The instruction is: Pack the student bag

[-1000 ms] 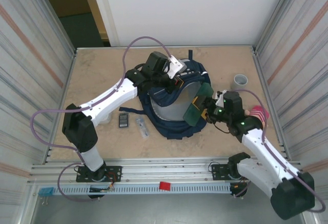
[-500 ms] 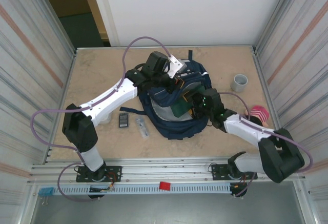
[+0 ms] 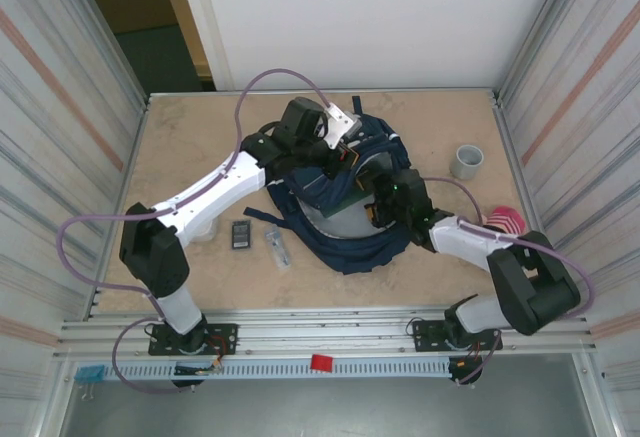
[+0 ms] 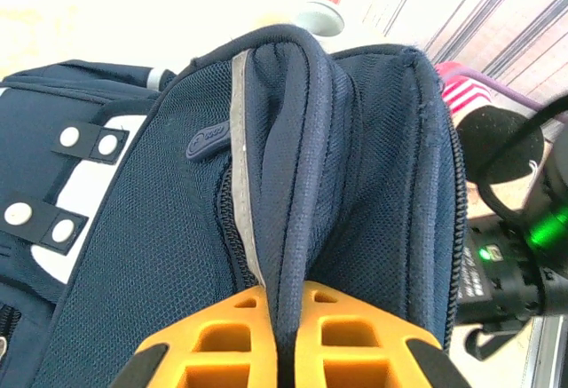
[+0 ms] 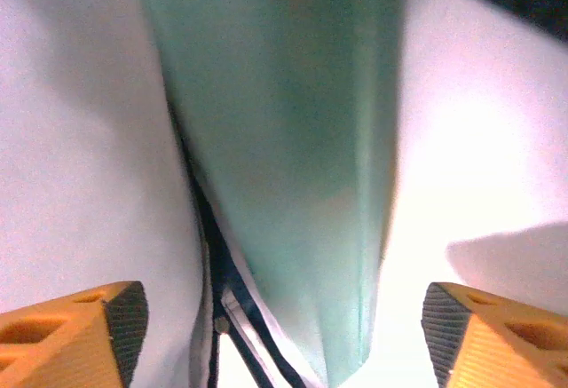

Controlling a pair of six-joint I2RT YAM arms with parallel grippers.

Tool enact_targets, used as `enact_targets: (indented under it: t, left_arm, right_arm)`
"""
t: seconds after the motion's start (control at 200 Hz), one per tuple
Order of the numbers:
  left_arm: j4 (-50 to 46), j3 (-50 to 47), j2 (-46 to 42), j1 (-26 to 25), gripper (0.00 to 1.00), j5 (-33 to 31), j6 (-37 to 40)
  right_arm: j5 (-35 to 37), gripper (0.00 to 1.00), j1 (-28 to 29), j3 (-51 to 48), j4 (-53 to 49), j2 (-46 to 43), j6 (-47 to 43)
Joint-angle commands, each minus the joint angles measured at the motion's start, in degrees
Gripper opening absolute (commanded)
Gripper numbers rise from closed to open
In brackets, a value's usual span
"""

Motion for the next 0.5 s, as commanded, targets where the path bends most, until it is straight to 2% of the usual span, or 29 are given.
enact_targets:
  t: [0.0,0.135,0.491]
  left_arm:
    - [7.82,0.33,-6.12,0.3,0.0,2.48,0.04]
    - [8.28,-0.49,-6.06,0.25,0.0,2.76,0.05]
    - [9.15,-0.5,-5.18,0.3,0.0,4.48,-0.34]
  right_arm:
    - [1.92,0.73,2.25,-2.91,-4.24,-4.77,-0.9]
    - [3.88,0.59,4.01,-3.52,-4.6,-5.89,-1.3]
    - [4.8,0.46,7.87,1.81,3.84,5.43,0.11]
